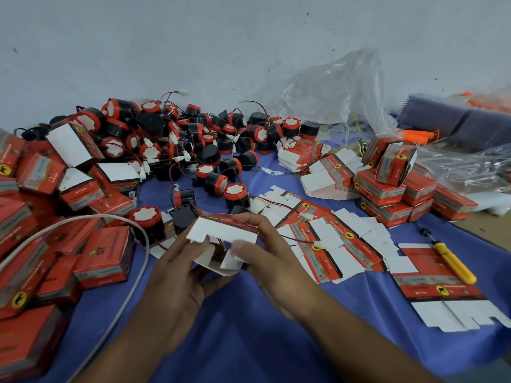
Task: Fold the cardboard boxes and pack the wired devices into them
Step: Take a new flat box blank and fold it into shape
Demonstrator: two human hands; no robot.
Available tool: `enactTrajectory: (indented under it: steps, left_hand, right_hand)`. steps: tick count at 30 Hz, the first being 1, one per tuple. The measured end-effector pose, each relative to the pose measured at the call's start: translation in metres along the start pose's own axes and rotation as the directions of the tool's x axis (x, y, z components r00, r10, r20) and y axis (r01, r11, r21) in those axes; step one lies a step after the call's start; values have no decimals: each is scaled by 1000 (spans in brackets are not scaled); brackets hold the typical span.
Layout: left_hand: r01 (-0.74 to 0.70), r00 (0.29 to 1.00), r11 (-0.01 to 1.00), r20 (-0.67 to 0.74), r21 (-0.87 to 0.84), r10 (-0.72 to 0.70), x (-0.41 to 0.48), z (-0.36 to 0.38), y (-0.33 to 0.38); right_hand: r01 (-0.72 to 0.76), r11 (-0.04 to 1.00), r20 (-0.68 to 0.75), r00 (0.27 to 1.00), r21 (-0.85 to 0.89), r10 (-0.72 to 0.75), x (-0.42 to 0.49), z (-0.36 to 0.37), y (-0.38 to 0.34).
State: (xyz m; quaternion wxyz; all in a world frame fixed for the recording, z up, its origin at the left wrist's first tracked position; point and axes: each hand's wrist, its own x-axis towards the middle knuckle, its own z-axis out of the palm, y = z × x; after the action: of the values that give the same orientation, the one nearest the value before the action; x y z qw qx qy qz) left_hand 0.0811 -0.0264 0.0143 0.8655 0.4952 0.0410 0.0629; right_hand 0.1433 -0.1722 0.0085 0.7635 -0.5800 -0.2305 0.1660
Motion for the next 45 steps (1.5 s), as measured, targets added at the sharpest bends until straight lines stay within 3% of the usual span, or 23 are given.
enactTrajectory:
  steps: [5,10,14,18,20,25,28,31,35,36,37,38,39,42,45]
  left_hand:
    - [60,992,981,120,-186,-38,-2,-1,2]
    - [54,999,997,4,-53,-54,3,3,2]
    - [-32,999,983,-29,-181,27,-2,7,-1]
    - [-69,997,963,-33,-260,63,-1,7,1]
    - [-65,998,961,-25,-268,61,-3,9,0]
    - [-46,996,990,68,-131,55,-6,18,-7]
    - [-42,991,982,136,185,17,-10,15,-4]
    - [-88,982,863,187,498,-8,-12,8,6]
    - [-201,972,707,230,679,55,-8,-6,19]
    - [-261,963,609,242,749,116,-7,-10,20]
    - [-346,934,427,267,836,236,-5,-14,19]
    - [-396,882,234,296,888,367,-3,-16,19]
    - [-420,823,139,312,897,474,-2,-17,19]
    - [-557,765,203,402,805,503,-1,-15,14]
    - [-697,696,140,617,703,368,-2,-14,9]
  right_hand:
    - [72,994,-54,996,-77,-76,-1,-5,0]
    - [148,927,0,988,-346,-158,-5,-5,-4]
    - [161,950,-43,983,-267,-179,-6,2,1]
    - [272,869,131,962,-413,-239,-10,1,9]
    - [329,807,151,944,-490,-293,-11,3,12]
    - [302,926,-21,949,-225,-315,-7,4,2]
    - [234,964,-153,956,-125,-251,-6,-1,-9]
    - [89,992,-269,961,85,-64,-3,-6,-11]
    - [53,958,-195,981,282,3,-1,-9,-13]
    - [67,965,-199,980,255,-15,0,-10,-16]
    - [81,980,-210,977,180,-43,1,-14,-18]
    - [95,993,-208,975,74,-77,1,-18,-22]
    - [102,994,-184,977,-38,-107,1,-21,-27]
    - [103,959,11,995,-266,-104,-5,-25,-38]
    - [119,933,209,977,-341,-48,-12,-20,-45]
